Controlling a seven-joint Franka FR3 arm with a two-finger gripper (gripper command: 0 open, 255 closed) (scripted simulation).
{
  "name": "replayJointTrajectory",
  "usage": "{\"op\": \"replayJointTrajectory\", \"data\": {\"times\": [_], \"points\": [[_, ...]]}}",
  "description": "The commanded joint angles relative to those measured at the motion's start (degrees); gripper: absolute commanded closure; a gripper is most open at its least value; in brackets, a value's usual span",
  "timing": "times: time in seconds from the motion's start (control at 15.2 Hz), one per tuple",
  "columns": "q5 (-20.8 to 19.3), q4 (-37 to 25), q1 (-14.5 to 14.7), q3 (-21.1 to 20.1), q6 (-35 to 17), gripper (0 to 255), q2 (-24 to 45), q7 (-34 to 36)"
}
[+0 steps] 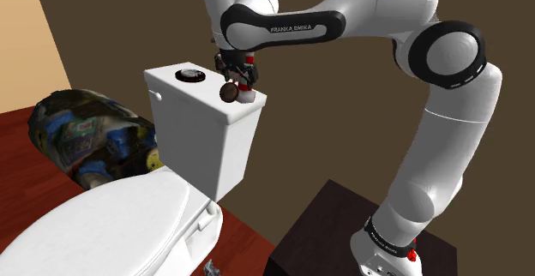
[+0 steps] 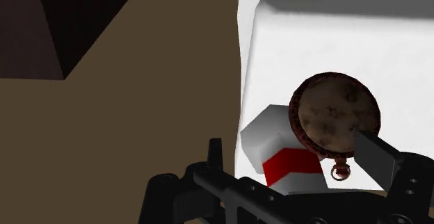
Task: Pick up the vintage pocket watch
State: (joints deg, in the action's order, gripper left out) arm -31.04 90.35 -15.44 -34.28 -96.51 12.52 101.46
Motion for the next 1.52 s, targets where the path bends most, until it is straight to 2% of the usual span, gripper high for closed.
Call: {"op": "replayJointTrajectory", "data": {"times": [0.0,0.2,0.26,0.73,0.86,0.92,1.45], "points": [[-4.22,-8.81,2.49,1.30,4.66,0,7.31,6.02],[-8.19,-21.95,6.70,4.50,11.11,0,16.58,12.05],[-8.44,-23.33,7.20,4.99,11.71,0,17.45,12.47],[-8.24,-16.79,5.77,5.03,6.42,0,16.95,15.08],[-8.24,-16.78,5.76,5.03,6.41,0,16.95,15.08],[-8.22,-16.63,5.73,5.02,6.33,255,16.90,15.13],[-8.26,-16.85,5.80,5.04,6.41,255,17.02,15.10]]}}
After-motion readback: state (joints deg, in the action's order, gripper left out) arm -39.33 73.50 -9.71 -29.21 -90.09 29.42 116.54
